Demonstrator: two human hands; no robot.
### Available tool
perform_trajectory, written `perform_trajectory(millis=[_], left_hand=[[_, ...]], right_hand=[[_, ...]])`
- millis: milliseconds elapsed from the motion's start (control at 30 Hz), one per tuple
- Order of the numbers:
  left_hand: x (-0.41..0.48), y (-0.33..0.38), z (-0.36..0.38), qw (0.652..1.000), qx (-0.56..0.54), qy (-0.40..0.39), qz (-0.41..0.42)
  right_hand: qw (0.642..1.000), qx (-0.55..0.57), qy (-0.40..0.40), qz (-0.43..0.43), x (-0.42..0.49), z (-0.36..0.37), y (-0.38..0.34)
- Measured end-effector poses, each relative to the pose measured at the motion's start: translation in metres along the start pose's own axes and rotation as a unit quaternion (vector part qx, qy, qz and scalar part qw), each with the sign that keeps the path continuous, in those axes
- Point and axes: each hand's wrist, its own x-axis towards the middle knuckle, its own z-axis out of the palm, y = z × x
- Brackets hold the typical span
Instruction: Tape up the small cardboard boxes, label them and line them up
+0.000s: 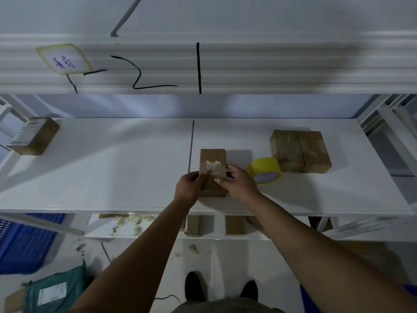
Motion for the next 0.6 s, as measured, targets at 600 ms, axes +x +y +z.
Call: perform_trajectory(millis=[600], left_hand=[[0.015,0.040,0.028,0.967,0.185,0.061,0.162]], right_hand=[[0.993,-0.034,0.091,-0.062,0.006,-0.046,-0.011]])
